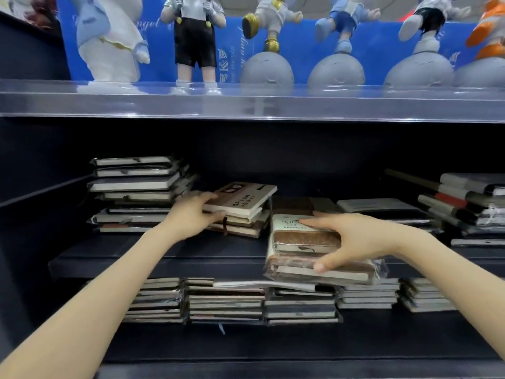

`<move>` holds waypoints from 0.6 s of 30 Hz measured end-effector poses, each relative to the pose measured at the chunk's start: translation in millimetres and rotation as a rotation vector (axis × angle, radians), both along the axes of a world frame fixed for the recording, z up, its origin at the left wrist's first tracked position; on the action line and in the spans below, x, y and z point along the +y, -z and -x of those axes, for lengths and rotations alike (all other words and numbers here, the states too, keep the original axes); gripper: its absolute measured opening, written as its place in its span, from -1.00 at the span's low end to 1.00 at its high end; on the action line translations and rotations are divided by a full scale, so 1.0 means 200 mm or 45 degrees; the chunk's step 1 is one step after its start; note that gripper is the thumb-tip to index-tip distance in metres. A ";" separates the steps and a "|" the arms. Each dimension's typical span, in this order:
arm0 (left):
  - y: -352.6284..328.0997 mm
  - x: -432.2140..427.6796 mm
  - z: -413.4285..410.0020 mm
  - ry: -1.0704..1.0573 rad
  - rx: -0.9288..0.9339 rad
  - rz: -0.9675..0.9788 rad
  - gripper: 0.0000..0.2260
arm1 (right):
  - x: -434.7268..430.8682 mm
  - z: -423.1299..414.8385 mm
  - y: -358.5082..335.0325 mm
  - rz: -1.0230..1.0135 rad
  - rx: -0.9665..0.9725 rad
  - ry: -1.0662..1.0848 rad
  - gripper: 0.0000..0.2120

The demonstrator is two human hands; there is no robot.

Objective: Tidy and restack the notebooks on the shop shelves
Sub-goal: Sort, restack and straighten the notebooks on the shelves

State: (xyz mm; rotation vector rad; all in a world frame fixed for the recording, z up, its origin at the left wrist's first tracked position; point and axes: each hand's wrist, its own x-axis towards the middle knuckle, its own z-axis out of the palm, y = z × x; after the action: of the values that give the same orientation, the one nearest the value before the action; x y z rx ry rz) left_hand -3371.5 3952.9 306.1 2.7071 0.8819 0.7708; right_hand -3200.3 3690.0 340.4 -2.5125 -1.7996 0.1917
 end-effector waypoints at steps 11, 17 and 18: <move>-0.03 -0.03 -0.09 -0.042 0.396 -0.267 -0.37 | 0.03 -0.06 -0.04 0.057 0.087 0.046 -0.08; -0.13 0.12 -0.20 -0.093 0.214 0.197 -0.61 | 0.34 0.04 -0.09 -0.395 0.148 0.027 -0.46; -0.13 0.14 -0.22 -0.083 0.221 0.286 -0.62 | 0.42 0.05 -0.08 -0.372 0.119 0.026 -0.48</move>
State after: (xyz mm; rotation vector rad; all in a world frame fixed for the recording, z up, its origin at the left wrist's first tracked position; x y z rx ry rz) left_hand -3327.1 3981.1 331.5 2.5841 1.0308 0.4226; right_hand -3209.3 3774.6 356.1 -2.2791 -1.6328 0.0407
